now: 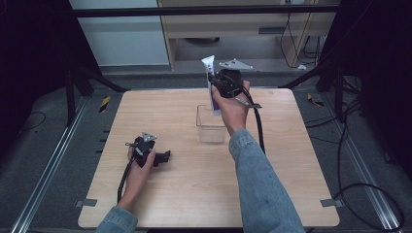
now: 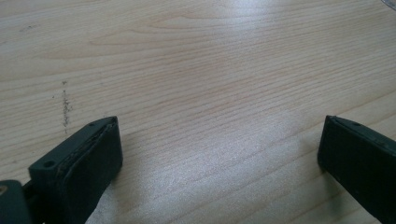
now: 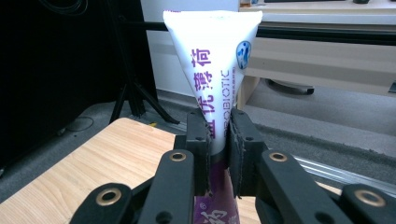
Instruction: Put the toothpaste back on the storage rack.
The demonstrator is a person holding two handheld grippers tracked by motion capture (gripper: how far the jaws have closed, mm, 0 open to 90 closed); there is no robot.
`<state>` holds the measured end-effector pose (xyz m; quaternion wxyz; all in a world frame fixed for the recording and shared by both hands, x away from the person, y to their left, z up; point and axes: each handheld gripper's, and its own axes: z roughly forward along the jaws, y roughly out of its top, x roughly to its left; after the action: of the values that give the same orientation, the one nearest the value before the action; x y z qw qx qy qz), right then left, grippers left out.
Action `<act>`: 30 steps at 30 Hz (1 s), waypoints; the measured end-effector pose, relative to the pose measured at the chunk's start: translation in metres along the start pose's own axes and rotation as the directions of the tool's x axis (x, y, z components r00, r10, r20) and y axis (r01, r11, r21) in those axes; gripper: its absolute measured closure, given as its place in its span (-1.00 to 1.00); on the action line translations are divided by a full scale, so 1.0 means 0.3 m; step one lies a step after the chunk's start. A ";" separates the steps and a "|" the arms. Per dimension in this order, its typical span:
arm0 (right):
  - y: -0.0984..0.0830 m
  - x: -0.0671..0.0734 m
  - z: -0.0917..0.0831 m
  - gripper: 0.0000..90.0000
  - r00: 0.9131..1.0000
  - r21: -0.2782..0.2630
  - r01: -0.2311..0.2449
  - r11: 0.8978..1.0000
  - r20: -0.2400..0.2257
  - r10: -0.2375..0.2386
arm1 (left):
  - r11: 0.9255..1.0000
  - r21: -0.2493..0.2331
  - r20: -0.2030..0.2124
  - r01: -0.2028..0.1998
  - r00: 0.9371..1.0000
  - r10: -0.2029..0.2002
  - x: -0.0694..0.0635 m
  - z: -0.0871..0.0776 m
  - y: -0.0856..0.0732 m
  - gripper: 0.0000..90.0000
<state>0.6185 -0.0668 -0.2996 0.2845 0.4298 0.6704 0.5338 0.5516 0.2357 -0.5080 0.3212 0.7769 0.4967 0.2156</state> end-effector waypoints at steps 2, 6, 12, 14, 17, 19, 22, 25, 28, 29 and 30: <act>-0.010 0.004 0.004 0.78 1.000 0.002 0.008 1.000 0.000 -0.008 | 1.000 0.000 0.000 0.000 1.000 0.000 0.000 0.000 0.000 -1.00; -0.026 0.005 0.008 0.78 1.000 0.001 0.014 1.000 -0.001 -0.014 | 1.000 0.000 0.000 0.000 1.000 0.000 0.000 0.000 0.000 -1.00; -0.047 0.007 0.016 0.78 1.000 -0.007 0.021 1.000 0.003 -0.021 | 1.000 0.000 0.000 0.000 1.000 0.000 0.000 0.000 0.000 -1.00; -0.050 0.007 0.022 0.78 1.000 -0.010 0.020 1.000 0.001 -0.020 | 1.000 0.000 0.000 0.000 1.000 0.000 0.000 0.000 0.000 -1.00; -0.056 0.010 0.031 0.78 1.000 -0.006 0.026 1.000 0.003 -0.026 | 1.000 -0.001 0.000 0.000 1.000 0.000 0.000 0.000 0.000 -1.00; -0.064 0.014 0.036 0.78 0.999 0.000 0.033 0.999 0.002 -0.033 | 1.000 -0.001 0.000 0.000 1.000 0.000 0.000 0.000 0.000 -1.00; -0.070 0.017 0.038 0.78 0.999 -0.001 0.033 0.999 -0.002 -0.033 | 1.000 -0.001 0.000 0.001 1.000 -0.001 0.000 0.000 0.000 -1.00; -0.087 0.026 0.044 0.78 0.999 0.003 0.037 0.999 -0.008 -0.037 | 1.000 -0.001 0.000 0.002 1.000 -0.002 0.000 0.000 0.000 -1.00; -0.095 0.029 0.048 0.78 0.999 0.006 0.039 0.999 -0.009 -0.039 | 1.000 -0.001 0.000 0.002 1.000 -0.002 0.000 0.000 0.000 -1.00; -0.108 0.030 0.056 0.78 0.999 0.012 0.044 0.999 -0.007 -0.044 | 1.000 0.000 0.001 0.001 1.000 -0.001 0.000 0.000 0.000 -1.00; -0.108 0.030 0.056 0.78 0.999 0.012 0.044 0.999 -0.007 -0.044 | 1.000 0.000 0.001 0.001 1.000 -0.001 0.000 0.000 0.000 -1.00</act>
<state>0.6195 -0.0530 -0.3344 0.2913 0.4147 0.6839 0.5248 0.5516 0.2356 -0.5081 0.3216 0.7767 0.4969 0.2154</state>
